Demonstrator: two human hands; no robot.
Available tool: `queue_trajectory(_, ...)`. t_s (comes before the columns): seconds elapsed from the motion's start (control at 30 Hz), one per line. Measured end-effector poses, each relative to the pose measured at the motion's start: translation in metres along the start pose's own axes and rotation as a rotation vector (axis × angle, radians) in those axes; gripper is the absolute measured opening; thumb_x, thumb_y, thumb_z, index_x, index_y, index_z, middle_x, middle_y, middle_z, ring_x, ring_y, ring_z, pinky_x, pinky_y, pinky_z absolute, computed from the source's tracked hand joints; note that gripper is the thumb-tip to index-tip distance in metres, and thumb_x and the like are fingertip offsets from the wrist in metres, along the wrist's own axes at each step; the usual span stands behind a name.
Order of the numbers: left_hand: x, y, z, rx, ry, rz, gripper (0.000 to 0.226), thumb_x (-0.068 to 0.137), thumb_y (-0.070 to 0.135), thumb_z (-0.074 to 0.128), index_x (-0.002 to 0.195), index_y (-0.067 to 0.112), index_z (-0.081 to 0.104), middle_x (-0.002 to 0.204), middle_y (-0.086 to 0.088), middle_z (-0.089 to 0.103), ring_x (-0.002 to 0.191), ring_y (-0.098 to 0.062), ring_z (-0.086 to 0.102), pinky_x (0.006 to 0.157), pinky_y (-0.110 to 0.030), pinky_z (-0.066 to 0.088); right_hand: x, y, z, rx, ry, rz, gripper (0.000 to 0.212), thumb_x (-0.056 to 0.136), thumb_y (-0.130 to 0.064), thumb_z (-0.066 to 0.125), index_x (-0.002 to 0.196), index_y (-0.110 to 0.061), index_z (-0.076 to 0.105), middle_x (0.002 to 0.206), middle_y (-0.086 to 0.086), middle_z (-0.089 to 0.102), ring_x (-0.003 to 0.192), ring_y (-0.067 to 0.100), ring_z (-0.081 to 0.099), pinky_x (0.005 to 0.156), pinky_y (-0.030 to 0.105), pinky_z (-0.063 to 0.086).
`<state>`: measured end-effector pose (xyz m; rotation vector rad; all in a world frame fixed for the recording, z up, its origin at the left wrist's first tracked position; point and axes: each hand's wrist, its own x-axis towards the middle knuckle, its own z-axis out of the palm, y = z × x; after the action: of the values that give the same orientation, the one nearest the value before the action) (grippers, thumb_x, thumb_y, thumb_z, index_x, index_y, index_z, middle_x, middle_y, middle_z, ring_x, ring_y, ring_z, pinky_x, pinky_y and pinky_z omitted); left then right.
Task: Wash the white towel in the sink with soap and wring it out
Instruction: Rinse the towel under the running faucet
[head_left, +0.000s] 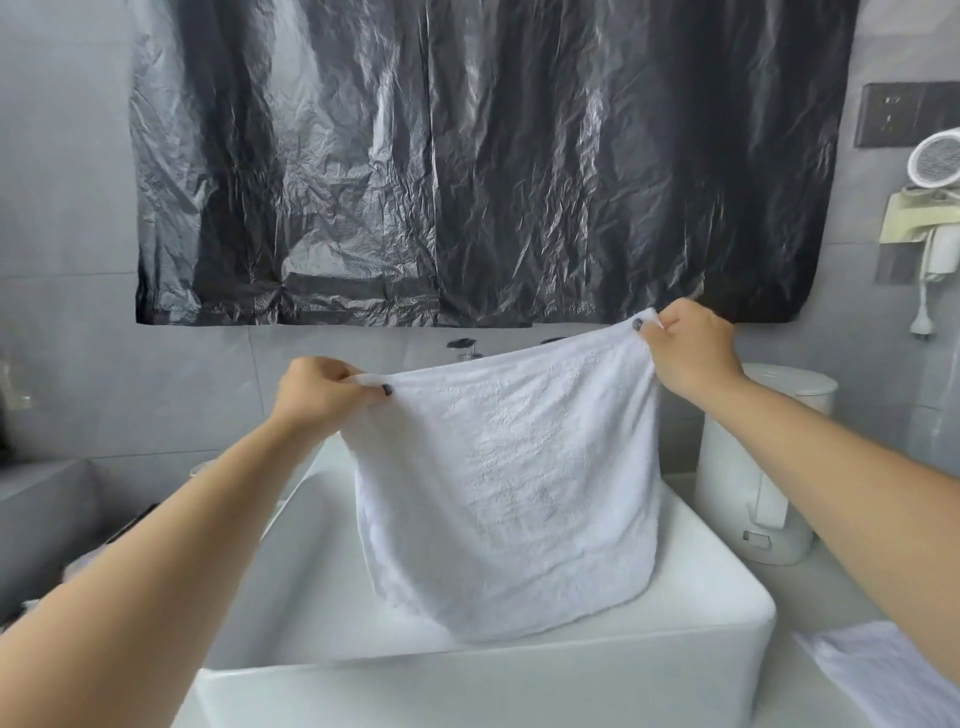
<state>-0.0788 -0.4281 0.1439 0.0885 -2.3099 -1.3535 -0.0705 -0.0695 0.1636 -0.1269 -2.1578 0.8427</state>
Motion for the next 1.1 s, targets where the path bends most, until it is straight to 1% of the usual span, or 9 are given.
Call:
queue_trajectory(0.17,-0.003,0.02,0.019,-0.527,-0.038,-0.33,0.033,0.063,0.012,0.085,0.09,0.002,0.068,0.083,-0.013,0.069,0.067,-0.026,0.065,0.07,-0.033,0.058,-0.004,-0.026,0.003,-0.1,0.018,0.094,0.043,0.093,-0.027,0.05,0.056,-0.01,0.036,0.057,0.007,0.04,0.064,0.033,0.044,0.056,0.032,0.029)
queue_trajectory(0.3,-0.006,0.043,0.029,-0.777,-0.19,-0.307,0.053,0.064,0.008,0.08,0.114,-0.001,0.068,0.102,-0.016,0.075,0.081,-0.027,0.072,0.072,-0.034,0.062,-0.01,-0.056,-0.001,0.129,-0.003,0.086,0.028,0.083,-0.016,0.057,0.06,-0.002,0.05,0.051,0.009,0.037,0.053,0.027,0.04,0.05,0.029,0.028)
queue_trajectory(0.4,-0.017,0.067,0.038,-0.826,-0.286,-0.214,0.058,0.063,0.007,0.077,0.118,-0.006,0.066,0.093,-0.016,0.07,0.077,-0.025,0.068,0.067,-0.028,0.058,-0.025,-0.084,-0.007,0.454,-0.215,0.139,0.01,0.082,-0.007,0.057,0.089,-0.007,0.064,0.061,0.012,0.053,0.045,0.019,0.047,0.047,0.025,0.039)
queue_trajectory(0.53,-0.03,0.083,0.045,-0.805,-0.33,-0.114,0.05,0.059,0.008,0.076,0.107,-0.003,0.069,0.093,-0.019,0.069,0.078,-0.027,0.066,0.07,-0.032,0.054,-0.045,-0.117,-0.015,0.592,-0.548,0.038,0.018,0.088,0.002,0.052,0.091,-0.004,0.068,0.066,0.012,0.057,0.045,0.015,0.053,0.044,0.022,0.044)
queue_trajectory(0.7,-0.047,0.085,0.035,-0.826,-0.466,-0.015,0.031,0.079,0.005,0.067,0.109,-0.005,0.067,0.096,-0.023,0.067,0.076,-0.028,0.067,0.075,-0.035,0.056,-0.053,-0.129,-0.028,0.637,-0.835,-0.071,0.023,0.088,0.007,0.06,0.111,0.003,0.061,0.086,0.017,0.071,0.074,0.021,0.07,0.065,0.023,0.058)
queue_trajectory(0.77,-0.051,0.083,0.029,-0.853,-0.543,0.055,0.027,0.089,0.001,0.055,0.113,-0.003,0.066,0.097,-0.022,0.063,0.076,-0.027,0.065,0.074,-0.033,0.054,-0.055,-0.127,-0.028,0.601,-0.805,-0.136,0.023,0.087,0.01,0.062,0.109,0.002,0.06,0.09,0.017,0.073,0.077,0.019,0.073,0.069,0.024,0.06)
queue_trajectory(0.9,-0.053,0.08,0.027,-0.844,-0.677,0.19,0.032,0.086,0.0,0.051,0.115,0.003,0.065,0.098,-0.016,0.065,0.086,-0.025,0.063,0.08,-0.033,0.051,-0.052,-0.128,-0.02,0.364,-0.519,-0.332,0.01,0.084,0.0,0.069,0.085,-0.01,0.065,0.065,0.001,0.072,0.057,0.009,0.066,0.062,0.027,0.056)
queue_trajectory(1.0,-0.053,0.081,0.026,-0.839,-0.672,0.216,0.035,0.09,-0.002,0.048,0.122,0.001,0.064,0.098,-0.012,0.066,0.086,-0.022,0.063,0.078,-0.029,0.05,-0.047,-0.13,-0.02,0.239,-0.395,-0.449,0.014,0.081,-0.013,0.075,0.075,-0.021,0.064,0.055,-0.011,0.062,0.052,-0.001,0.053,0.065,0.02,0.046)
queue_trajectory(1.1,-0.052,0.08,0.026,-0.825,-0.617,0.212,0.037,0.091,-0.002,0.05,0.127,-0.003,0.061,0.101,-0.013,0.067,0.086,-0.021,0.065,0.074,-0.028,0.053,-0.039,-0.13,-0.019,0.234,-0.324,-0.492,0.012,0.081,-0.017,0.075,0.076,-0.022,0.065,0.064,-0.007,0.054,0.059,0.008,0.048,0.065,0.029,0.045)
